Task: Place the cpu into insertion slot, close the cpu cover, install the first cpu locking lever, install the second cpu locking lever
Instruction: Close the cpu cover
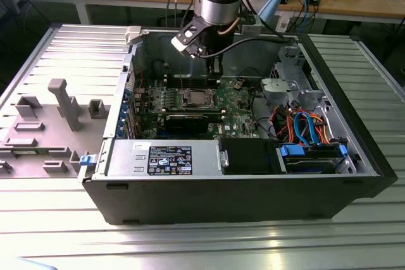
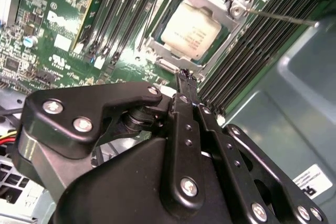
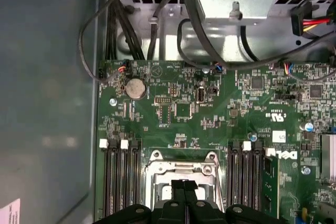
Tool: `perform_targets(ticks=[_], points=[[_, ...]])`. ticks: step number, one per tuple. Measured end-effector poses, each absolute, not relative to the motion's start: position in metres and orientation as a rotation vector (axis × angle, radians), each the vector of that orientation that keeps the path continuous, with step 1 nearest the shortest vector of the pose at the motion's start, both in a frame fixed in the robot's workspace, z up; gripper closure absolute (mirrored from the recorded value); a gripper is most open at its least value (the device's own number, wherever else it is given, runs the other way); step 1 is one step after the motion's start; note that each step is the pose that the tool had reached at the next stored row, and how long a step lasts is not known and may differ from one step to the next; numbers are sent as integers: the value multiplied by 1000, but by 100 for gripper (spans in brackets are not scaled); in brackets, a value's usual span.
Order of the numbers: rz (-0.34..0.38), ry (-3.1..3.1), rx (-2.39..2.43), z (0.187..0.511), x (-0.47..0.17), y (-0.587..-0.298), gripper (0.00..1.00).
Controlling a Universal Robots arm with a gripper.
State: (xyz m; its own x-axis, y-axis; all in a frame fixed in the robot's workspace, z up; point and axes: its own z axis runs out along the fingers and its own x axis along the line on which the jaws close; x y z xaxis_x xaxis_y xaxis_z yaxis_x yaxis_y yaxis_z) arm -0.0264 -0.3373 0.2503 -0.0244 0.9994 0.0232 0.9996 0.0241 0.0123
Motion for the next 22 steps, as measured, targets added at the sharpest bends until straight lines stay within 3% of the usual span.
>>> perform_targets(ticks=[22], points=[[-39, -2244, -2187, 244, -39, -337, 89]])
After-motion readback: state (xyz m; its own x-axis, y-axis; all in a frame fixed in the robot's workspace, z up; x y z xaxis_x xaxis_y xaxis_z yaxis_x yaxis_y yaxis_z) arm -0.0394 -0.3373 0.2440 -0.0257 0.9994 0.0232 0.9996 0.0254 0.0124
